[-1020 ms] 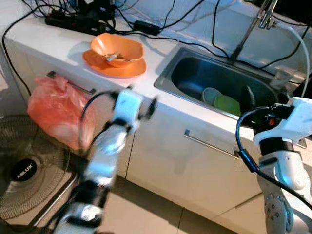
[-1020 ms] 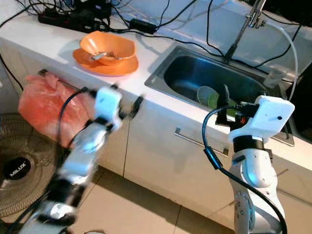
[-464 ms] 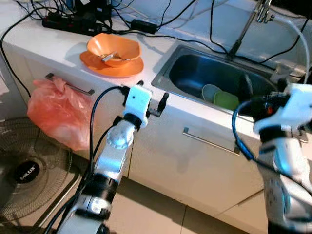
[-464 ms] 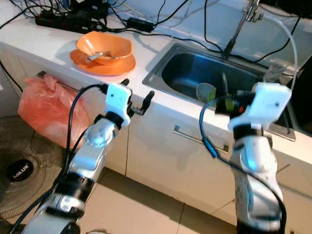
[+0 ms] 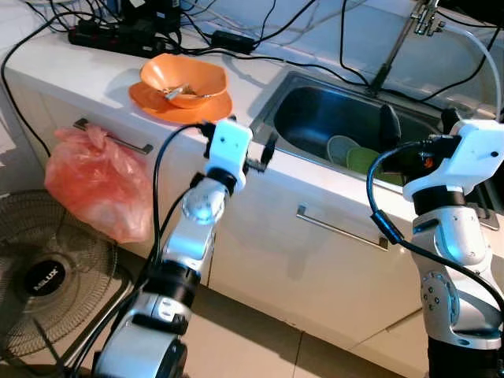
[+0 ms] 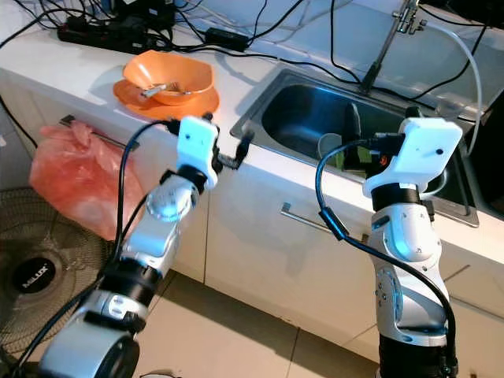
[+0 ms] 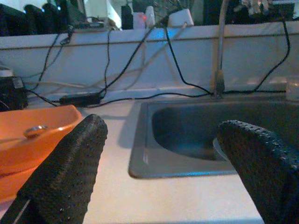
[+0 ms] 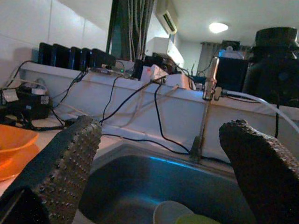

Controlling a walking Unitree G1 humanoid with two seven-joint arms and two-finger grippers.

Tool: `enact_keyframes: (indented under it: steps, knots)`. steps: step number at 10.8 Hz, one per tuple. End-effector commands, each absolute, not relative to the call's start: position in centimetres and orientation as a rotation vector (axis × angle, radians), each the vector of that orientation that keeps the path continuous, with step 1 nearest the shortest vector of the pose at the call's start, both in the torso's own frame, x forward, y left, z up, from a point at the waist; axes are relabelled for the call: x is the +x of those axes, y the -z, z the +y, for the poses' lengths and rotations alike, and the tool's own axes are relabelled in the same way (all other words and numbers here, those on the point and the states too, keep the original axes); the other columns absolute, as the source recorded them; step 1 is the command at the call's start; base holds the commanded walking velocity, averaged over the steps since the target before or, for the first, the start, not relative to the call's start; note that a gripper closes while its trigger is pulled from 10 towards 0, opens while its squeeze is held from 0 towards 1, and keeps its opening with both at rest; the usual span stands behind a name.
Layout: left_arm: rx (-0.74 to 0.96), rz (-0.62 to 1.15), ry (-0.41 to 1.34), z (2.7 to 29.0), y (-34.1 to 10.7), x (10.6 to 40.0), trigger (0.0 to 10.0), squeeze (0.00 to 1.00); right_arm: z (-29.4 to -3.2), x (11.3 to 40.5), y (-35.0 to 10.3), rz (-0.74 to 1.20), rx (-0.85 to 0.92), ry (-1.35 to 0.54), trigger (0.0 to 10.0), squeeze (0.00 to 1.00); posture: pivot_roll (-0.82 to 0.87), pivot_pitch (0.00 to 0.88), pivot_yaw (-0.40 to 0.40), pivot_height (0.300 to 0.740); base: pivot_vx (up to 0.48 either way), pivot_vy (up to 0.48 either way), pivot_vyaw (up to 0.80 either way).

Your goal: Kitchen organization

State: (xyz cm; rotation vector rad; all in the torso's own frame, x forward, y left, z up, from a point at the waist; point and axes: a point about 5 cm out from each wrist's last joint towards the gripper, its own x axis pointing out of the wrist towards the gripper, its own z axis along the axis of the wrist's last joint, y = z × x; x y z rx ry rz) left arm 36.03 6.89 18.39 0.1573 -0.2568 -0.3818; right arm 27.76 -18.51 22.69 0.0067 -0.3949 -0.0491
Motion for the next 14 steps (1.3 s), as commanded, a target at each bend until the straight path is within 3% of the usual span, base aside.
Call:
enact_keyframes:
  steps: [1, 9, 14]
  knots:
    - [0.146, -0.272, 0.392, 6.2, -18.8, 36.1, 10.0, 0.00, -19.3, 27.7, -22.6, -0.400, -0.009, 0.084, 10.0, 0.00, 0.18, 0.000, -0.136, 0.740, 0.000, 0.000, 0.00]
    - [0.106, -0.263, 0.326, 6.6, -19.0, 37.0, 10.0, 0.00, -20.1, 27.9, -22.8, -0.414, -0.029, 0.115, 10.0, 0.00, 0.18, 0.000, -0.147, 0.740, 0.000, 0.000, 0.00]
    - [0.074, -0.319, 0.311, 6.3, -20.9, 37.4, 10.0, 0.00, -19.8, 28.0, -23.0, -0.417, -0.035, 0.106, 10.0, 0.00, 0.19, 0.000, -0.146, 0.740, 0.364, 0.000, 0.00]
